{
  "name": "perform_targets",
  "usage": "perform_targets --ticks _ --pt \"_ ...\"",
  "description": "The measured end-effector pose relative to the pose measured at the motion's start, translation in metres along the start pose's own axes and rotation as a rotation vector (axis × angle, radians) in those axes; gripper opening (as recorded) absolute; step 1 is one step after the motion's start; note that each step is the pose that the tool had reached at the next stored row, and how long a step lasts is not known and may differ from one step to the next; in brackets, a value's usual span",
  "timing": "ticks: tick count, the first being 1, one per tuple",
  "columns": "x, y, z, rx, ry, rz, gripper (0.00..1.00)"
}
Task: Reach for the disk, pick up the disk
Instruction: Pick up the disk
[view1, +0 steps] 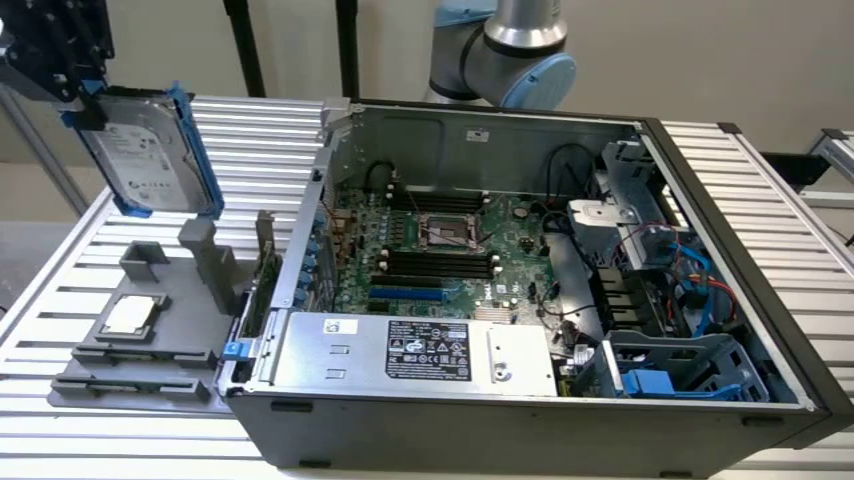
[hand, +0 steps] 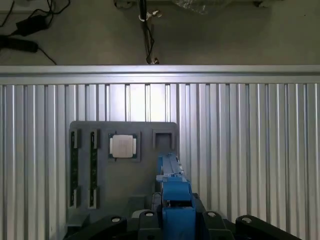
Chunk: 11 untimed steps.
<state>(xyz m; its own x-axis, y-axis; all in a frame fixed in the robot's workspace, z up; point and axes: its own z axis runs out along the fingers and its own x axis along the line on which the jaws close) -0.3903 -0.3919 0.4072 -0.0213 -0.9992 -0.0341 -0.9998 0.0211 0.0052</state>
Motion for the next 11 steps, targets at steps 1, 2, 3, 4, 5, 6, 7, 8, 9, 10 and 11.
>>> perform_targets --ticks 1,2,3,4,5,6,7,8,9,10,11 --pt "0.0 -0.0032 -0.0033 -0.0002 -0.0031 -0.001 0.33" --pt "0.0 -0.0066 -0.0064 -0.0001 -0.0063 -0.002 0.33" --pt "0.0 -0.0101 -0.0096 -0.0002 -0.0094 -0.003 0.33" --pt "0.0 -0.0139 -0.0132 -0.0005 -0.0127 -0.004 0.33" --pt "0.0 -0.0177 -0.0164 -0.0004 -0.0159 -0.004 0.33" --pt "0.0 -0.0215 -0.0197 -0.0005 -0.0188 -0.005 0.33" --pt "0.001 -0.0253 -0.0229 -0.0007 -0.0215 -0.005 0.33" --pt "0.001 -0.0294 -0.0263 -0.0006 -0.0243 -0.006 0.33" --pt "0.001 -0.0337 -0.03 -0.0007 -0.0267 -0.006 0.33" --pt "0.001 -0.038 -0.0335 -0.0009 -0.0288 -0.006 0.33" --pt "0.002 -0.0426 -0.0372 -0.0008 -0.031 -0.006 0.33"
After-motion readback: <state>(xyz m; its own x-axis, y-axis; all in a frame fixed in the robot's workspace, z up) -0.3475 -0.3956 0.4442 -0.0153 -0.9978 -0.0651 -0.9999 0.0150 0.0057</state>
